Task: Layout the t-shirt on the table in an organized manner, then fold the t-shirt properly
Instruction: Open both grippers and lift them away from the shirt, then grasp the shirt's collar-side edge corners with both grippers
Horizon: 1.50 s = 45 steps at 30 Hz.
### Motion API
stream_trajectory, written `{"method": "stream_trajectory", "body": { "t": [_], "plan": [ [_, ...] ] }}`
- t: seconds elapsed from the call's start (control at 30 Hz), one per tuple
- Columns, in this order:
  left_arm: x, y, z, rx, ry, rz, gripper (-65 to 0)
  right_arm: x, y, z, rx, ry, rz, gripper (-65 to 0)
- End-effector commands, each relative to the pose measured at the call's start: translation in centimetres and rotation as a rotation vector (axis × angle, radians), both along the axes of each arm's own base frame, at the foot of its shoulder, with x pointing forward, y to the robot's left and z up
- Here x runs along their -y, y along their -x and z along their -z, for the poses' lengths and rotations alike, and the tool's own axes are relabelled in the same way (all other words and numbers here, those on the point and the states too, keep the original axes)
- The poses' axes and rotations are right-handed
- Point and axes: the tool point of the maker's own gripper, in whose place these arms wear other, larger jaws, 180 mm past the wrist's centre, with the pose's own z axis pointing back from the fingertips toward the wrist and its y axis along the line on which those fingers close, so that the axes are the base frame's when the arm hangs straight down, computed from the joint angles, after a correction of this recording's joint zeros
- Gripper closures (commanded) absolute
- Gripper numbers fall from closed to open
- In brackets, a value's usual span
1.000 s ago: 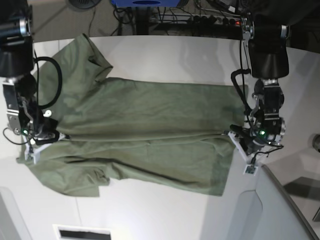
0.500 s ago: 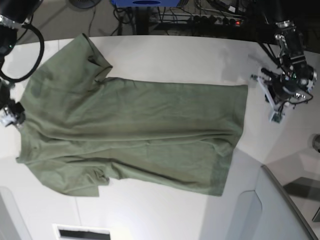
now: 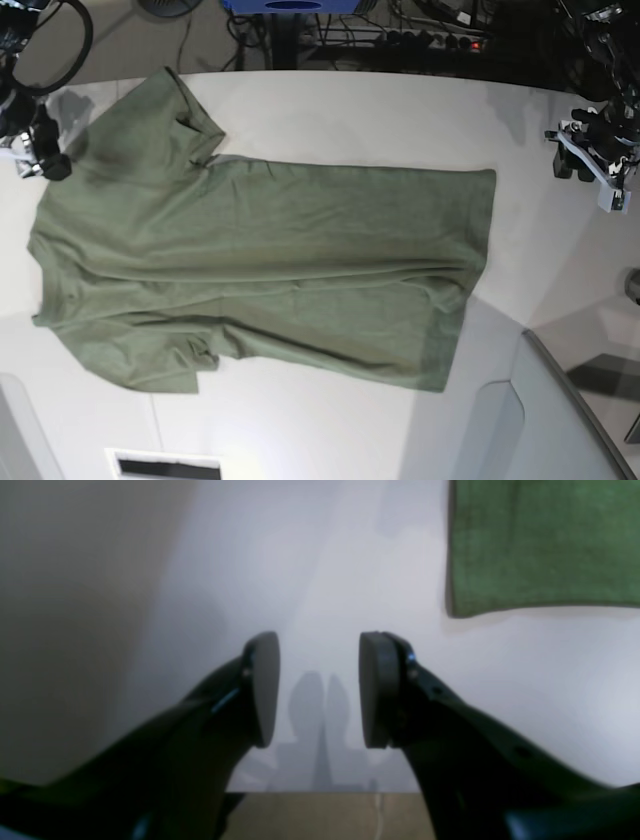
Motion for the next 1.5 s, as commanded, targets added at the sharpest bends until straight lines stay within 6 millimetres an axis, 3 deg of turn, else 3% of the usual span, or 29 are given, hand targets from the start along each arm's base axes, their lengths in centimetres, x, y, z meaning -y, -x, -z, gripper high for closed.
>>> {"method": "stream_trajectory", "body": {
  "t": [0.0,0.2,0.47,0.67,1.0,1.03,1.13,1.33,1.47],
  "plan": [
    [-0.6,-0.4,-0.8,0.025,-0.008,0.002,-26.0,0.7,-0.6,-0.7,0.030,0.013,0.003,-44.4],
    [-0.7,0.4,0.8,-0.010,0.026,-0.024,-26.0,0.8,0.5,1.4,-0.020,-0.002,0.031,-44.4],
    [-0.6,0.4,0.9,-0.010,0.032,-0.028,-25.8,0.5,0.3,3.2,-0.050,0.038,-0.022,-43.5],
    [-0.7,0.4,0.9,-0.009,0.030,-0.032,-25.8,-0.7,-0.4,3.8,-0.022,0.007,-0.069,-26.1],
    [-0.6,0.4,1.0,-0.009,0.033,-0.032,-25.8,-1.0,-0.4,4.0,-0.026,-0.003,-0.067,-22.8],
    [-0.4,0.3,1.1,-0.006,0.041,-0.034,-25.8,-1.0,-0.4,4.0,-0.026,-0.003,-0.067,-19.2],
    [0.4,-0.3,1.9,0.000,0.079,-0.050,-25.8,-1.0,-0.5,4.0,-0.022,-0.008,-0.064,-0.6],
    [1.2,0.2,4.5,-0.044,0.160,-0.094,-26.7,-1.5,0.3,5.1,-0.049,-0.044,-0.051,0.0],
    [3.5,0.3,5.9,-0.079,0.196,-0.053,-26.7,-1.5,0.2,5.0,-0.047,-0.043,-0.051,0.0]
  ]
}}
